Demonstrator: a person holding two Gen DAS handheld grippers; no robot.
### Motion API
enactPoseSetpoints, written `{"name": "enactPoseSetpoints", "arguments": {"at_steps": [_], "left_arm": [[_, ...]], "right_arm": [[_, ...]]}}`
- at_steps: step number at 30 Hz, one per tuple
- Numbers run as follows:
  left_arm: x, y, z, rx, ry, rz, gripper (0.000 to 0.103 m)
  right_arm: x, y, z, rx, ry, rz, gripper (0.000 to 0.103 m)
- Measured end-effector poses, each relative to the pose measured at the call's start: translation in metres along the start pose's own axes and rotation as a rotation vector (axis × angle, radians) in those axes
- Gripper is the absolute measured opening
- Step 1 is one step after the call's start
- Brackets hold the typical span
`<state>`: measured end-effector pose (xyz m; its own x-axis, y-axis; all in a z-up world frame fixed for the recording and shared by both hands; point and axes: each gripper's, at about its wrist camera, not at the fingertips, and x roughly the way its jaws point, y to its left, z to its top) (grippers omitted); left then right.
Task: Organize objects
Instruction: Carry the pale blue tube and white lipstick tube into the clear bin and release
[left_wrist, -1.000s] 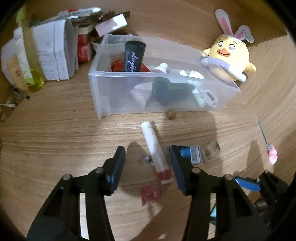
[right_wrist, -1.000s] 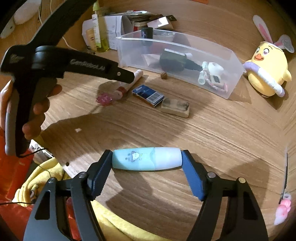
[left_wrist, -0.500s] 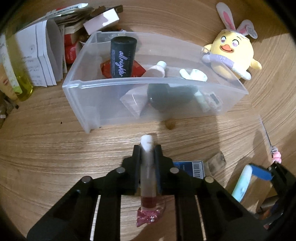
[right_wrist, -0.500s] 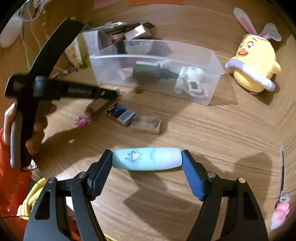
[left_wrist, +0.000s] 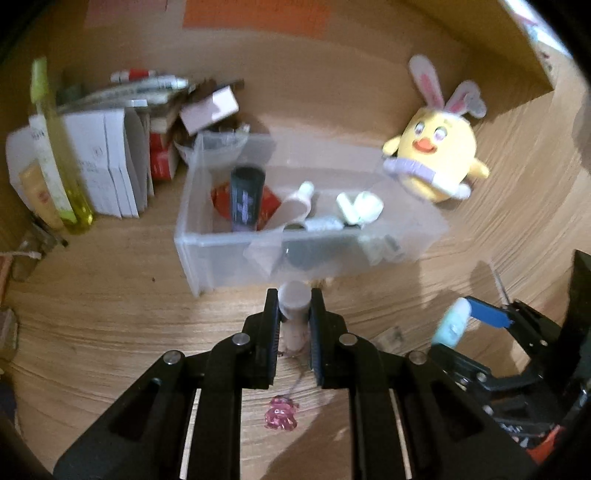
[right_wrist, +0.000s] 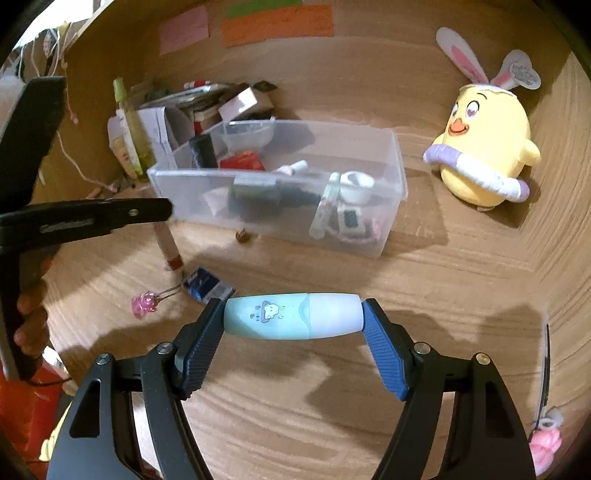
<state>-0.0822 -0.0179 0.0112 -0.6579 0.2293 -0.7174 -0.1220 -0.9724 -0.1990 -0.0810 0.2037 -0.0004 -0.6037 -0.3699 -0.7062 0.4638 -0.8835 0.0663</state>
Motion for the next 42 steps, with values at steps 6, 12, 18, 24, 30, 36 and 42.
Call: {"name": "enactPoseSetpoints", "arguments": {"at_steps": [6,12,18,24,30,36,42], "left_arm": [[-0.028,-0.005,0.011,0.006,-0.076,-0.012,0.014],[-0.038,-0.006,0.026,-0.001,-0.123,-0.027,0.014],[-0.045,-0.008,0.044,-0.006,-0.172,-0.031,0.014],[-0.047,-0.004,0.060,-0.018,-0.219,-0.028,0.014],[-0.034,0.006,0.069,-0.043,-0.214,-0.023,0.014],[-0.006,0.018,0.067,-0.077,-0.146,-0.024,0.014],[0.011,0.027,0.063,-0.090,-0.109,-0.018,0.014]], "right_arm": [[0.000,-0.003,0.016,0.022,-0.037,0.010,0.072],[0.000,-0.007,0.032,0.033,-0.066,0.009,0.071],[0.002,-0.012,0.051,0.040,-0.094,-0.001,0.072],[0.004,-0.017,0.069,0.047,-0.121,-0.011,0.071],[0.013,-0.019,0.088,0.047,-0.130,-0.017,0.072],[0.035,-0.017,0.098,0.046,-0.101,-0.021,0.072],[0.053,-0.014,0.100,0.038,-0.065,-0.022,0.072]]}}
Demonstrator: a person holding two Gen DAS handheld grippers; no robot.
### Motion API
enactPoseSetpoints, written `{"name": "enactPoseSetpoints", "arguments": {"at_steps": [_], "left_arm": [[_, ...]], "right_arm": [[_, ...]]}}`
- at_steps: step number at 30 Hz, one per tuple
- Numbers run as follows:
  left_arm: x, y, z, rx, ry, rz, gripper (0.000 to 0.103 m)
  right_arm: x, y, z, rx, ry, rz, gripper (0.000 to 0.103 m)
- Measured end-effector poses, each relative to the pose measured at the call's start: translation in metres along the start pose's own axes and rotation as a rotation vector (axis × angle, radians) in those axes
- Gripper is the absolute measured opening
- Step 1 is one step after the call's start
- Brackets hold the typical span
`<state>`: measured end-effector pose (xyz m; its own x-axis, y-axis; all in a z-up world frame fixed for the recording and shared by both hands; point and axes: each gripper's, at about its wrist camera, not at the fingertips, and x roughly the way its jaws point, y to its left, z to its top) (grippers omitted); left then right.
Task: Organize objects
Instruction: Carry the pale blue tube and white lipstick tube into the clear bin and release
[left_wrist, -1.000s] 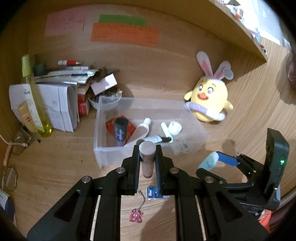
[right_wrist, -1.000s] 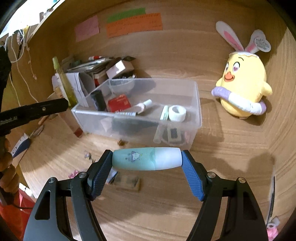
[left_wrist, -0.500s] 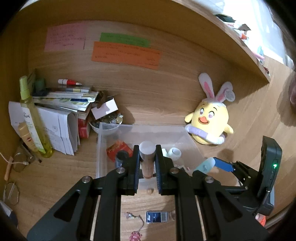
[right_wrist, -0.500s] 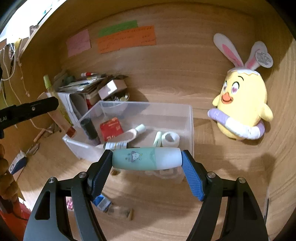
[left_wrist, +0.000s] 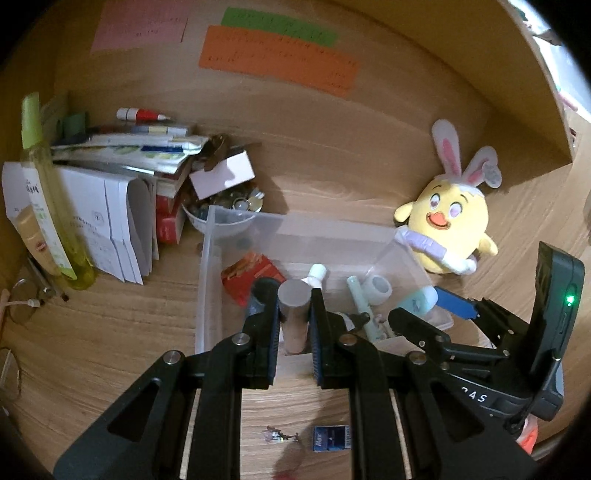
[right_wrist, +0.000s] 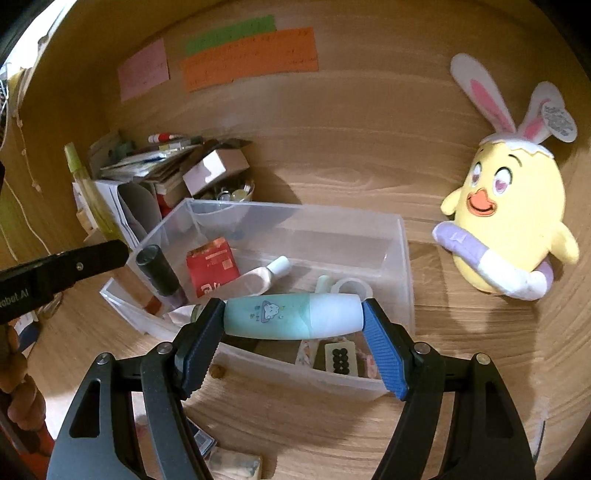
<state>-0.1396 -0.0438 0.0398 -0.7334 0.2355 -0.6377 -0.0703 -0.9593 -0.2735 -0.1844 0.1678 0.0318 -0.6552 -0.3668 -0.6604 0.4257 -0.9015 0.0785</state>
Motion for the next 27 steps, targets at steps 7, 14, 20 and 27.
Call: {"name": "enactPoseSetpoints", "arguments": {"at_steps": [7,14,20,27], "left_arm": [[0.018,0.014,-0.004,-0.028,0.041,0.015,0.014],[0.033,0.028,-0.004,-0.061,0.075,0.024,0.014],[0.037,0.033,-0.004,-0.067,0.086,0.028,0.015],[0.031,0.030,-0.005,-0.047,0.077,0.033,0.028]], "right_arm": [[0.017,0.002,0.003,-0.001,0.032,-0.009,0.072],[0.029,0.004,0.003,-0.007,0.061,-0.014,0.072],[0.033,0.001,0.001,0.005,0.089,0.000,0.072],[0.030,0.003,0.001,-0.004,0.092,0.001,0.072]]}}
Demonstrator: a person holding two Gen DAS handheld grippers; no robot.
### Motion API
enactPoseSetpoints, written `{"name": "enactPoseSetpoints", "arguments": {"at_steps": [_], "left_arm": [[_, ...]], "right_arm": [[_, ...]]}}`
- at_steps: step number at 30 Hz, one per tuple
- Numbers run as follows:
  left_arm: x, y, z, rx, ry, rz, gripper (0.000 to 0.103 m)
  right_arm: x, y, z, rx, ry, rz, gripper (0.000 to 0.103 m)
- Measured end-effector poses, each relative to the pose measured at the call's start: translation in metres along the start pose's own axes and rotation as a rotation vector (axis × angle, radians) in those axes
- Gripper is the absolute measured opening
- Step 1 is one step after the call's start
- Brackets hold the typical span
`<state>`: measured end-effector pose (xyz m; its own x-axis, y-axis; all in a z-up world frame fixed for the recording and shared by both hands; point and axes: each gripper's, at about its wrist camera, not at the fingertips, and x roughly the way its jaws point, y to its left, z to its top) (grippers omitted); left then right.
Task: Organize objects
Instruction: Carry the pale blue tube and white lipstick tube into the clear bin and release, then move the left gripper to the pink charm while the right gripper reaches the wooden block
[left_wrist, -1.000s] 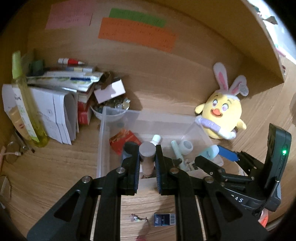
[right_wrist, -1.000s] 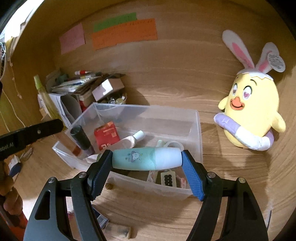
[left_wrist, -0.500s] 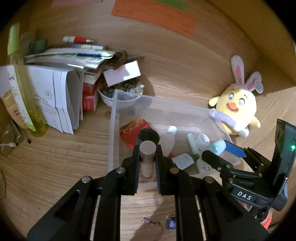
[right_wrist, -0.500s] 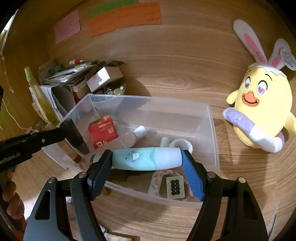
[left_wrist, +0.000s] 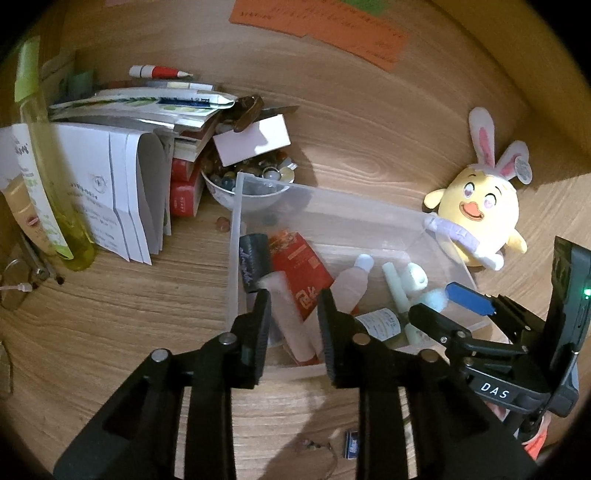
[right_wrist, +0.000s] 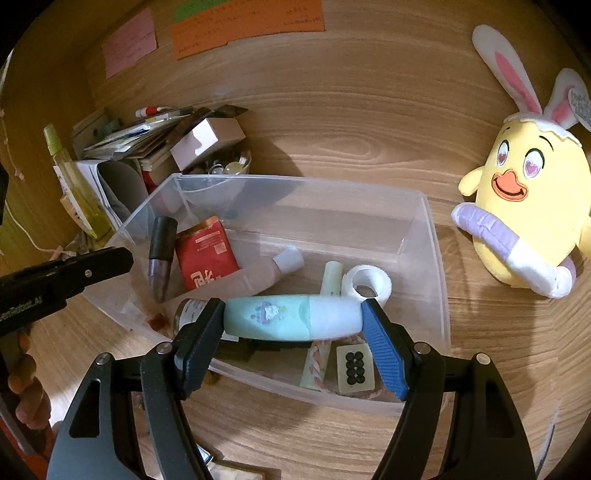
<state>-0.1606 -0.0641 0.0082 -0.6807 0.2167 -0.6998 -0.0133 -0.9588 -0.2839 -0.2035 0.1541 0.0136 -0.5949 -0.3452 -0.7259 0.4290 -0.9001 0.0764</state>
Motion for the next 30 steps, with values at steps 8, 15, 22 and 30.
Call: {"name": "enactPoseSetpoints", "arguments": {"at_steps": [8,15,22,30], "left_arm": [[-0.015,-0.011,-0.005,0.050,-0.029,0.023,0.042],[-0.032,-0.021,-0.012,0.084,-0.060,0.039,0.056],[-0.046,-0.022,-0.023,0.103,-0.070,0.070,0.072],[-0.052,-0.015,-0.044,0.101,-0.045,0.106,0.082]], "right_arm": [[-0.017,0.005,-0.002,-0.012,-0.026,0.018,0.073],[-0.039,0.010,-0.011,-0.034,-0.053,0.034,0.077],[-0.058,0.016,-0.029,-0.071,-0.068,0.038,0.081],[-0.062,0.021,-0.046,-0.050,-0.051,0.082,0.081]]}}
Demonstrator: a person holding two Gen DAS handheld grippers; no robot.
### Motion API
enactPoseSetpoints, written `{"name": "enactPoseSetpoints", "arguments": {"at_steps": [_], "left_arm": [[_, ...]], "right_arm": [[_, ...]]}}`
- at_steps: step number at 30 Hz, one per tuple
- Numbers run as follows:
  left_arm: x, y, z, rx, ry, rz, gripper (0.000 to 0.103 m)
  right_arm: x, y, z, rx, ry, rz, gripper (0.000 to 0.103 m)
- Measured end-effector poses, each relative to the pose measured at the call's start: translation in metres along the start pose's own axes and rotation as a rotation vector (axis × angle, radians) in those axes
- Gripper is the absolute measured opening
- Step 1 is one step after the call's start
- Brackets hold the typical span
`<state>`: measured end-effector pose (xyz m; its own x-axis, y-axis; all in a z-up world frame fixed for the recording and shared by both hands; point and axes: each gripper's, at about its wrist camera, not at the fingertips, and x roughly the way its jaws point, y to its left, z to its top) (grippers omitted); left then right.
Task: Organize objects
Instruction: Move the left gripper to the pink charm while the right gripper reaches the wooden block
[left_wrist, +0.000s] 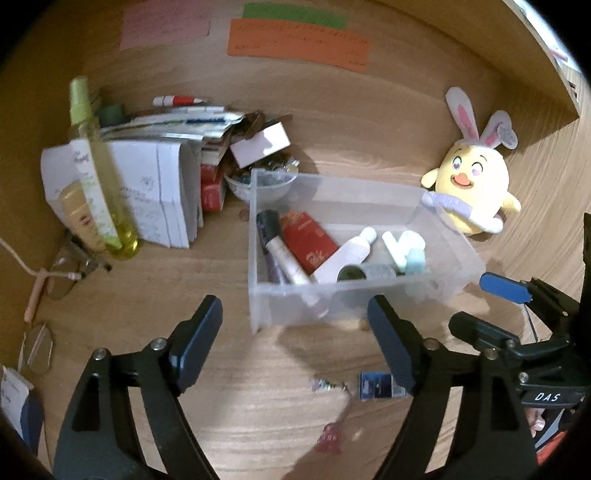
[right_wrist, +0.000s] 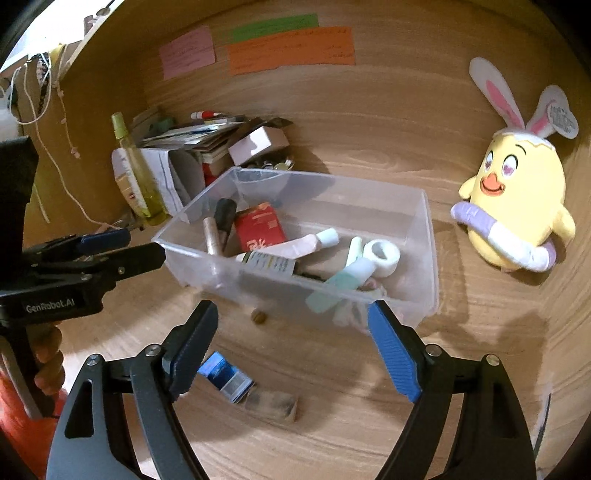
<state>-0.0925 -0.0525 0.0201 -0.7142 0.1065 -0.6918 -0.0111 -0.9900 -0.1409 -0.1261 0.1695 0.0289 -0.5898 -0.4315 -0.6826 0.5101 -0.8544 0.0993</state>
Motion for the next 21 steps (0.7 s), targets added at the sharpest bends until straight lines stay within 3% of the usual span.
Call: {"name": "enactPoseSetpoints", "arguments": {"at_steps": [8,21], "left_arm": [[0.006,0.005,-0.030,0.007,0.074,0.031,0.082],[0.011,-0.005,-0.072,0.027,0.163,0.006,0.082]], "right_arm": [[0.012,0.005,-0.023,0.016,0.055,0.022,0.081],[0.029,0.011,-0.051,0.016,0.140,0.029,0.081]]}}
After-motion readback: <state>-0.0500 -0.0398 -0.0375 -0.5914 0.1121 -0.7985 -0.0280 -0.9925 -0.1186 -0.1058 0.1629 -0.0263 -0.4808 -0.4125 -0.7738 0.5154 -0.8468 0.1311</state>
